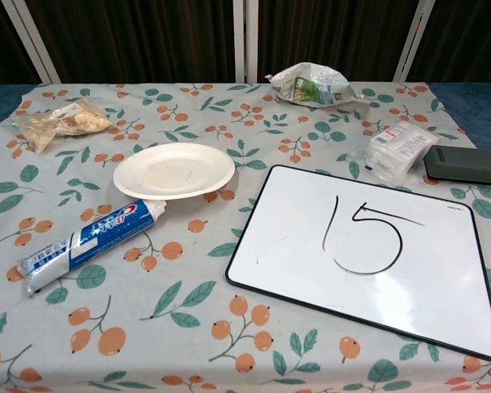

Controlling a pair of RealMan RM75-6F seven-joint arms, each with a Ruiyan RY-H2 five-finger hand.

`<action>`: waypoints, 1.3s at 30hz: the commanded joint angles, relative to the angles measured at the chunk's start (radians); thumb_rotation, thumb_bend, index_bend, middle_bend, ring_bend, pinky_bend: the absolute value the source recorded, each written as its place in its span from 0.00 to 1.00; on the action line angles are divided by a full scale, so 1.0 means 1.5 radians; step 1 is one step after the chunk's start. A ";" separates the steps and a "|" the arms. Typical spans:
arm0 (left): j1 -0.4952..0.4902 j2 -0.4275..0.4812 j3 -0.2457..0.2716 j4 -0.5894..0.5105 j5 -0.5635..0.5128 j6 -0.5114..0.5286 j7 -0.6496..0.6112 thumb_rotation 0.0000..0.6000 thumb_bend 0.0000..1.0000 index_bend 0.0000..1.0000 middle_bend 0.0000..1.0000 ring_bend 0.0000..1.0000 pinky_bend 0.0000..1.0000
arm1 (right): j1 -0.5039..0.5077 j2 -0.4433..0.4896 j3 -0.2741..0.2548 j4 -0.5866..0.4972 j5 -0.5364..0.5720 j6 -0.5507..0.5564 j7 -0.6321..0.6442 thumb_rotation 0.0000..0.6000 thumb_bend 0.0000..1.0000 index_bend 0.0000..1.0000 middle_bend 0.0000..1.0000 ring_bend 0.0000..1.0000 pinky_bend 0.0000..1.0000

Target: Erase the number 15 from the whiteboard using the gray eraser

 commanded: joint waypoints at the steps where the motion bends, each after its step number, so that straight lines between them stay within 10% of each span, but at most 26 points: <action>1: 0.000 0.001 0.000 -0.001 -0.002 -0.001 0.000 0.69 0.07 0.10 0.09 0.08 0.18 | 0.032 0.015 0.007 -0.030 0.000 -0.041 -0.049 1.00 0.13 0.00 0.00 0.00 0.00; 15: 0.002 -0.004 0.003 0.008 -0.007 -0.007 -0.003 0.69 0.07 0.10 0.09 0.08 0.18 | 0.185 -0.022 0.065 -0.074 0.158 -0.303 -0.189 1.00 0.15 0.00 0.08 0.00 0.01; 24: 0.000 -0.009 0.003 0.016 -0.003 -0.006 -0.009 0.69 0.07 0.10 0.09 0.08 0.18 | 0.255 -0.087 0.093 -0.008 0.259 -0.397 -0.220 1.00 0.20 0.17 0.19 0.12 0.19; 39: -0.003 -0.008 0.002 0.021 -0.008 -0.015 -0.012 0.69 0.07 0.10 0.09 0.08 0.18 | 0.289 -0.151 0.085 0.083 0.249 -0.408 -0.166 1.00 0.23 0.28 0.25 0.18 0.27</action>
